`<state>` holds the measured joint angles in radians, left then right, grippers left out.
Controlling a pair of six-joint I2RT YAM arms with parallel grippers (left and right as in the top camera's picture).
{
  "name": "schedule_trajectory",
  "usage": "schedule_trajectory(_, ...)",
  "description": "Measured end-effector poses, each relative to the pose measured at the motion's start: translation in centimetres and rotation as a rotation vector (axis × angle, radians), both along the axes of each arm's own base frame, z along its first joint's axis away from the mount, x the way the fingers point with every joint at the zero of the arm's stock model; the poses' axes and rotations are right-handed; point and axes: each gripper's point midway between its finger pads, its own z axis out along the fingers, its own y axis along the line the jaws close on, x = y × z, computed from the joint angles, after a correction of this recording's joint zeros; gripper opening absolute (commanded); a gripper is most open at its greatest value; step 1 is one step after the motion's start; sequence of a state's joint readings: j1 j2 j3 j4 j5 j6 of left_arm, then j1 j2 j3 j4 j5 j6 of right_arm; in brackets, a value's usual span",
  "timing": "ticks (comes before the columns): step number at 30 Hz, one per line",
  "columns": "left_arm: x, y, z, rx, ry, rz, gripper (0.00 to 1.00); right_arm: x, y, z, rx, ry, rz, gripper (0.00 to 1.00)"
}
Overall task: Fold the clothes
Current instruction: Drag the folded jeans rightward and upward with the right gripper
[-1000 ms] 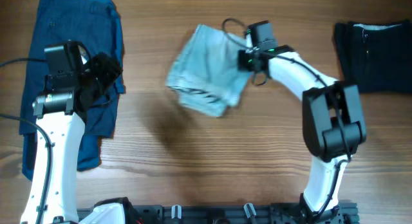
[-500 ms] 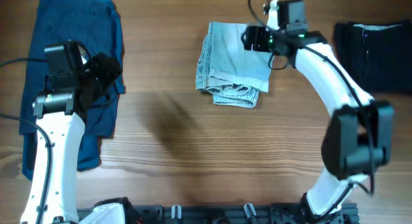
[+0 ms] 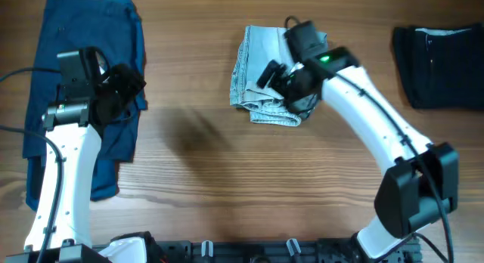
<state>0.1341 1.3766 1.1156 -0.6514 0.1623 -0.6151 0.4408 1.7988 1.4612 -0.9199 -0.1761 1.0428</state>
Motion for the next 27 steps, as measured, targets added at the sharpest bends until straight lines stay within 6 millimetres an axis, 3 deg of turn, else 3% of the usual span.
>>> schedule_trajectory(4, 0.0, 0.0, 0.0, 0.000, 0.000, 0.000, 0.66, -1.9, 2.2, -1.3, -0.046, 0.027, -0.159, 1.00)
schedule_trajectory(6, 0.0, 0.0, 0.0, 0.000, 0.000, 0.000, 0.66, -2.3, 2.2, -2.1, -0.063, 0.030, -0.257, 0.99)
schedule_trajectory(9, 0.0, 0.0, 0.0, 0.000, 0.001, 0.000, 0.66, -1.3, 1.9, -3.6, -0.044, -0.008, -0.413, 0.99)
schedule_trajectory(14, -0.1, 0.0, -0.1, 0.000, 0.005, 0.000, 0.65, 0.4, 1.4, -5.8, 0.018, -0.083, -0.529, 0.97)
schedule_trajectory(21, -0.1, 0.0, -0.1, 0.000, 0.005, 0.000, 0.65, 2.2, 1.0, -5.8, 0.039, -0.174, -0.586, 0.96)
schedule_trajectory(27, -0.2, 0.0, -0.2, -0.001, 0.012, 0.000, 0.65, 1.9, 0.9, -7.7, 0.004, -0.142, -0.584, 0.96)
